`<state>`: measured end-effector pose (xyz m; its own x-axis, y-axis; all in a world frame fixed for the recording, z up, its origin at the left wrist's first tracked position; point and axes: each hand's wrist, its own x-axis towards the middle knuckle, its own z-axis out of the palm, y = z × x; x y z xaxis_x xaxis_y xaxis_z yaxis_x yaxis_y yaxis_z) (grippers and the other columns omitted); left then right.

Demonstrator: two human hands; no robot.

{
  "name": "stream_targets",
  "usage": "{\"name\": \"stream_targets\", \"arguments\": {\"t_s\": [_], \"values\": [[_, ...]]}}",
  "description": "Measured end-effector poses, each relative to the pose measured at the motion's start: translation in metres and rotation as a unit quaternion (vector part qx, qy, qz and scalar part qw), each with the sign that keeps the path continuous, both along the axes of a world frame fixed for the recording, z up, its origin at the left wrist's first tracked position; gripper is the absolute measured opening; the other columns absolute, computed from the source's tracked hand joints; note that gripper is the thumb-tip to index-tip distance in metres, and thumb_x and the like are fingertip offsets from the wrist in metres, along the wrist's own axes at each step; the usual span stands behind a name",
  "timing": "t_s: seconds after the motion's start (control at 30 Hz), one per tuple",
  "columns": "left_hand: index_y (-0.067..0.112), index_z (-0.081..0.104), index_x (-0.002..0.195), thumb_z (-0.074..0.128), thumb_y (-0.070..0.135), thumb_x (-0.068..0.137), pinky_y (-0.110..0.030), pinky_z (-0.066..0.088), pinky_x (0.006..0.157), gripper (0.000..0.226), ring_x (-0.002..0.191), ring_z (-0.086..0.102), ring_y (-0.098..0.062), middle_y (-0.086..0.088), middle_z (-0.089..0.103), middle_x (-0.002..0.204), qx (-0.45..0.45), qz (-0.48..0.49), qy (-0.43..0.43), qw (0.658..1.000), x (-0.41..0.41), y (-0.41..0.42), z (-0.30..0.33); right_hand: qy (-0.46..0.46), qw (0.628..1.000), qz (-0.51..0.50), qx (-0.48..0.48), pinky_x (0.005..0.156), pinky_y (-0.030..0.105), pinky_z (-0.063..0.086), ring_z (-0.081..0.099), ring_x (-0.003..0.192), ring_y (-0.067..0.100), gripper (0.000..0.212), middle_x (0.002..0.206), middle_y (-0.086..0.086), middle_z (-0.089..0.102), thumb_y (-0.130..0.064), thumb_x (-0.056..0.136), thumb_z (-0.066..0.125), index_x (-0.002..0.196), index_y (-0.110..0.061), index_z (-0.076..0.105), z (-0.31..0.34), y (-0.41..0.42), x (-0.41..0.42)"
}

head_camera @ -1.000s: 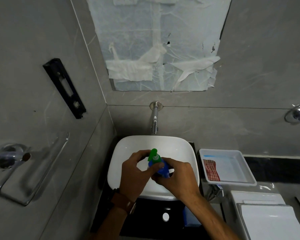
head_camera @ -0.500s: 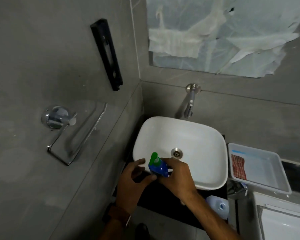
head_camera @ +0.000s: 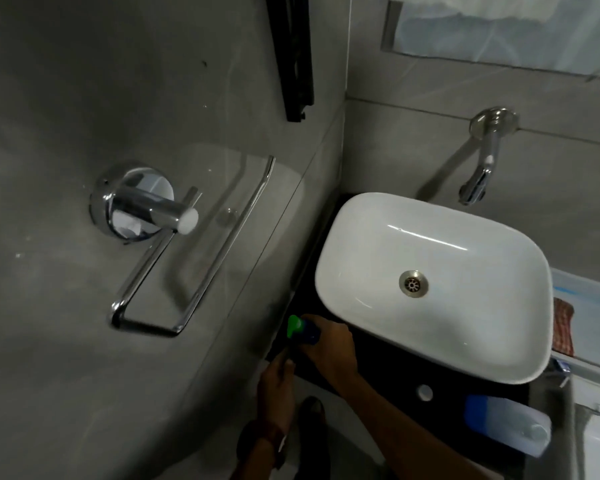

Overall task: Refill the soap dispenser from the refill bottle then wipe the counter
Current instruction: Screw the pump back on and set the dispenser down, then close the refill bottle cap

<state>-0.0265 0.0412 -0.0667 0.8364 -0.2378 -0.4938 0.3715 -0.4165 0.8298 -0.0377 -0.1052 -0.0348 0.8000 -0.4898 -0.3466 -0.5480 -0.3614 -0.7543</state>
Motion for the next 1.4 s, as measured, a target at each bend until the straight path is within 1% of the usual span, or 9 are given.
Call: {"name": "stream_targets", "arguments": {"t_s": [0.23, 0.5, 0.6, 0.8, 1.0, 1.07, 1.17, 1.3, 1.4], "values": [[0.015, 0.06, 0.134, 0.051, 0.015, 0.101, -0.045, 0.045, 0.109, 0.034, 0.123, 0.059, -0.02, 0.0, 0.064, 0.133, 0.017, 0.013, 0.002, 1.0, 0.012, 0.002, -0.02, -0.034, 0.999, -0.023, 0.005, 0.098, 0.042, 0.059, 0.072, 0.114, 0.029, 0.051, 0.12, 0.004, 0.079, -0.012, 0.075, 0.078, 0.124, -0.028, 0.075, -0.032, 0.007, 0.015], [0.017, 0.063, 0.13, 0.055, 0.013, 0.099, -0.017, 0.043, 0.089, 0.032, 0.112, 0.058, -0.015, 0.004, 0.065, 0.121, 0.027, -0.006, 0.005, 1.0, -0.003, 0.002, -0.013, -0.043, 0.999, -0.027, 0.008, 0.114, 0.037, 0.048, 0.062, 0.132, 0.022, 0.075, 0.142, 0.004, 0.068, -0.021, 0.074, 0.087, 0.144, -0.02, 0.062, -0.032, -0.002, -0.016], [0.021, 0.064, 0.124, 0.056, 0.015, 0.098, -0.029, 0.045, 0.092, 0.028, 0.108, 0.06, -0.019, 0.001, 0.066, 0.115, 0.048, -0.061, 0.023, 0.997, -0.018, -0.01, -0.008, -0.014, 1.0, -0.026, 0.004, 0.11, 0.032, 0.049, 0.066, 0.127, 0.023, 0.059, 0.135, 0.005, 0.072, -0.02, 0.078, 0.084, 0.135, -0.018, 0.069, -0.021, -0.009, -0.058], [0.016, 0.07, 0.109, 0.06, 0.008, 0.094, -0.028, 0.047, 0.089, 0.019, 0.104, 0.066, -0.024, -0.002, 0.07, 0.103, 0.068, -0.26, -0.035, 0.963, -0.06, -0.068, -0.001, 0.029, 0.997, -0.063, 0.024, 0.1, 0.031, 0.056, 0.073, 0.111, 0.016, 0.033, 0.117, 0.0, 0.08, -0.019, 0.082, 0.073, 0.114, -0.018, 0.08, -0.021, -0.025, -0.183], [0.018, 0.069, 0.112, 0.069, 0.014, 0.088, -0.01, 0.047, 0.08, 0.024, 0.097, 0.066, -0.012, 0.003, 0.068, 0.108, 0.075, -0.403, -0.117, 0.904, -0.11, -0.141, 0.002, 0.066, 0.965, -0.255, -0.011, 0.078, 0.026, 0.058, 0.073, 0.082, 0.005, 0.015, 0.087, -0.011, 0.08, -0.012, 0.078, 0.079, 0.087, -0.024, 0.082, -0.036, -0.059, -0.32], [0.022, 0.068, 0.115, 0.071, 0.019, 0.085, -0.024, 0.053, 0.084, 0.03, 0.097, 0.065, -0.014, 0.004, 0.064, 0.112, 0.092, -0.442, -0.165, 0.877, -0.122, -0.158, -0.001, 0.065, 0.942, -0.328, -0.033, 0.072, 0.03, 0.058, 0.072, 0.072, 0.011, 0.017, 0.077, -0.009, 0.077, -0.007, 0.074, 0.08, 0.078, -0.022, 0.075, -0.038, -0.072, -0.349], [0.028, 0.066, 0.117, 0.076, 0.02, 0.078, -0.034, 0.055, 0.085, 0.04, 0.101, 0.065, -0.017, 0.005, 0.059, 0.117, 0.134, -0.501, -0.22, 0.827, -0.132, -0.175, -0.008, 0.022, 0.925, -0.38, -0.004, 0.079, 0.04, 0.061, 0.07, 0.08, 0.007, 0.038, 0.086, -0.011, 0.072, -0.009, 0.073, 0.083, 0.099, -0.029, 0.064, -0.031, -0.097, -0.366], [0.021, 0.07, 0.113, 0.075, 0.007, 0.072, -0.037, 0.052, 0.092, 0.044, 0.107, 0.065, -0.026, -0.005, 0.061, 0.12, 0.173, -0.535, -0.256, 0.787, -0.133, -0.184, -0.02, -0.034, 0.954, -0.291, 0.065, 0.112, 0.023, 0.045, 0.053, 0.132, 0.0, 0.097, 0.145, -0.013, 0.054, -0.009, 0.069, 0.088, 0.153, -0.026, 0.041, -0.023, -0.13, -0.354], [0.018, 0.075, 0.103, 0.073, 0.005, 0.072, -0.04, 0.055, 0.086, 0.034, 0.099, 0.069, -0.034, -0.011, 0.069, 0.108, 0.193, -0.531, -0.279, 0.776, -0.13, -0.182, -0.026, -0.035, 0.97, -0.232, 0.059, 0.105, 0.013, 0.045, 0.054, 0.127, -0.004, 0.098, 0.141, -0.015, 0.056, -0.019, 0.067, 0.089, 0.151, -0.037, 0.042, -0.026, -0.143, -0.339]]}}
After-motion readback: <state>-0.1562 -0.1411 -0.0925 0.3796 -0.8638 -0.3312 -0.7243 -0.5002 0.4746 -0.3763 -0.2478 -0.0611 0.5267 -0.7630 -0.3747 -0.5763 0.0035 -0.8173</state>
